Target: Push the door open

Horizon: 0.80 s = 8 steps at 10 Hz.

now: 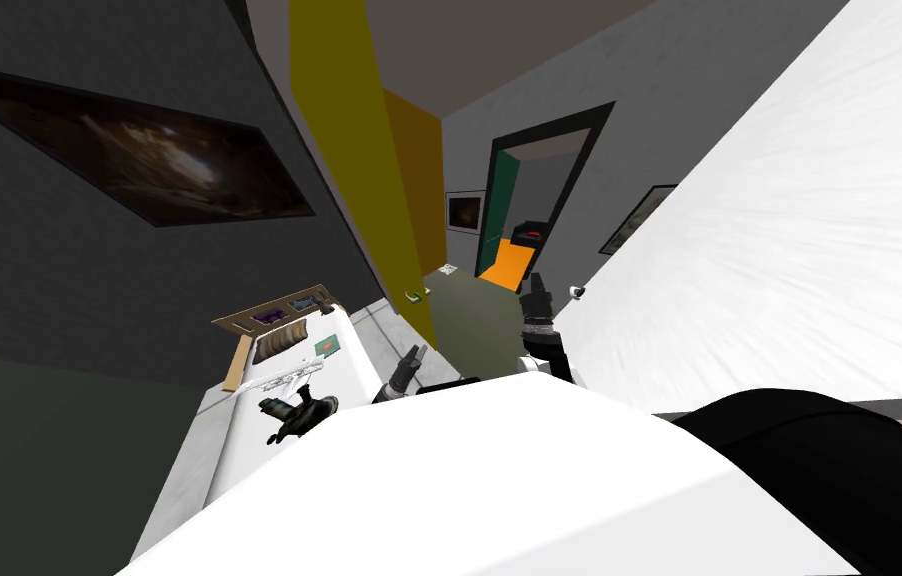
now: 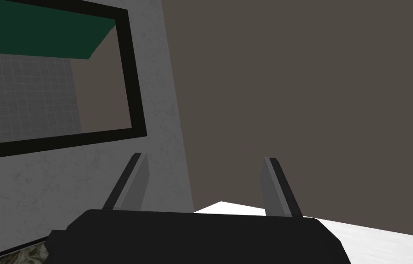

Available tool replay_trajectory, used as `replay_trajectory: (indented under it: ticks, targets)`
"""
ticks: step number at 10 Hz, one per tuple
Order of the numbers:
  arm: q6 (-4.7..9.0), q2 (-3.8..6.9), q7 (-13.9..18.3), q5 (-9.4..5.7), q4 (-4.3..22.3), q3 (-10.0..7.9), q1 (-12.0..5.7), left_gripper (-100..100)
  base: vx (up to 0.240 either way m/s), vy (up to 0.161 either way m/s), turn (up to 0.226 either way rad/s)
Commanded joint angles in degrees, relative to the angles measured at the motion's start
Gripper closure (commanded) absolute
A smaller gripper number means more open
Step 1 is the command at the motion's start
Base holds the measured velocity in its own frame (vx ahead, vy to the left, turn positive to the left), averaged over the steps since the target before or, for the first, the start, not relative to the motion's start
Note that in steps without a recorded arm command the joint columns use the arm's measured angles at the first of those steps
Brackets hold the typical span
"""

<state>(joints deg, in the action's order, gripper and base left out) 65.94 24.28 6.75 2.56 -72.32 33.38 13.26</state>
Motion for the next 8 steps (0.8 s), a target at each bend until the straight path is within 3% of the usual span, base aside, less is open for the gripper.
replay_trajectory:
  ticks: [1, 3, 8]
  targets:
    - [1.52, 1.07, 0.69, 0.08, 1.89, 1.47, -0.33, -100, 0.198, -0.033, 0.103]
    - [3.66, 2.3, 1.58, 0.11, 4.99, 3.17, -1.09, -100, 0.191, -0.032, 0.101]
    - [7.32, 4.4, 3.1, 0.17, 10.28, 6.06, -2.39, -100, 0.145, -0.02, 0.067]
